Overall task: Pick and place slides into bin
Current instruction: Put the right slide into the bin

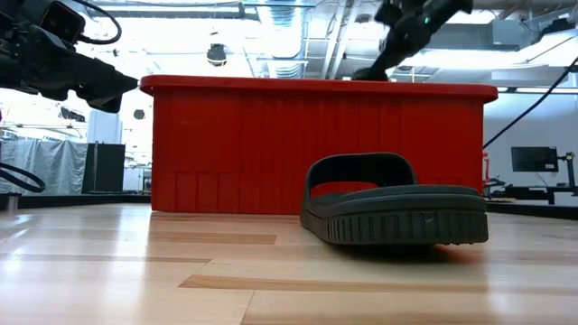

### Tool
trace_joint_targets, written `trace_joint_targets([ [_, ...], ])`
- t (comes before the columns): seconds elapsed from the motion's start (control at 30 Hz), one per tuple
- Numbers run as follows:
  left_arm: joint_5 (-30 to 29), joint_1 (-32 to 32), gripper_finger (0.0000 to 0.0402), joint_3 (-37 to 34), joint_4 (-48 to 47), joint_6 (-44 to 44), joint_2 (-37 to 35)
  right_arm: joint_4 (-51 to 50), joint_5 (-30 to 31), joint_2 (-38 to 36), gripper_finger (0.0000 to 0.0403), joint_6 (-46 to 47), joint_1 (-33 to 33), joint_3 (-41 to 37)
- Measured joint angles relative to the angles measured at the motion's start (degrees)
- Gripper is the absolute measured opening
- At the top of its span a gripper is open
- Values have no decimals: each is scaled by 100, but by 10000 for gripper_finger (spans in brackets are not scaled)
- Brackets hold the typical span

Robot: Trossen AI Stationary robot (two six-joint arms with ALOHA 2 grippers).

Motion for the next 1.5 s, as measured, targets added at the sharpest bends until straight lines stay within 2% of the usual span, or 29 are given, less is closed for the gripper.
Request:
trace_joint_targets([
  [0.13, 0, 1, 178, -1, 0, 0, 2, -132, -503, 375, 5, -443, -405, 0],
  [0.3, 0, -1, 178, 0, 0, 0, 0, -539, -577, 827, 5, -919, -787, 0],
  [0.6, 0, 1, 178, 0, 0, 0, 0, -769, -737, 1365, 5, -993, -1321, 0],
  [1.1, 0, 0, 178, -1, 0, 0, 1, -1483, -1129, 1544, 5, -927, -1338, 1],
  [1.5, 0, 1, 178, -2, 0, 0, 0, -1530, -1182, 1540, 5, -764, -1064, -326],
])
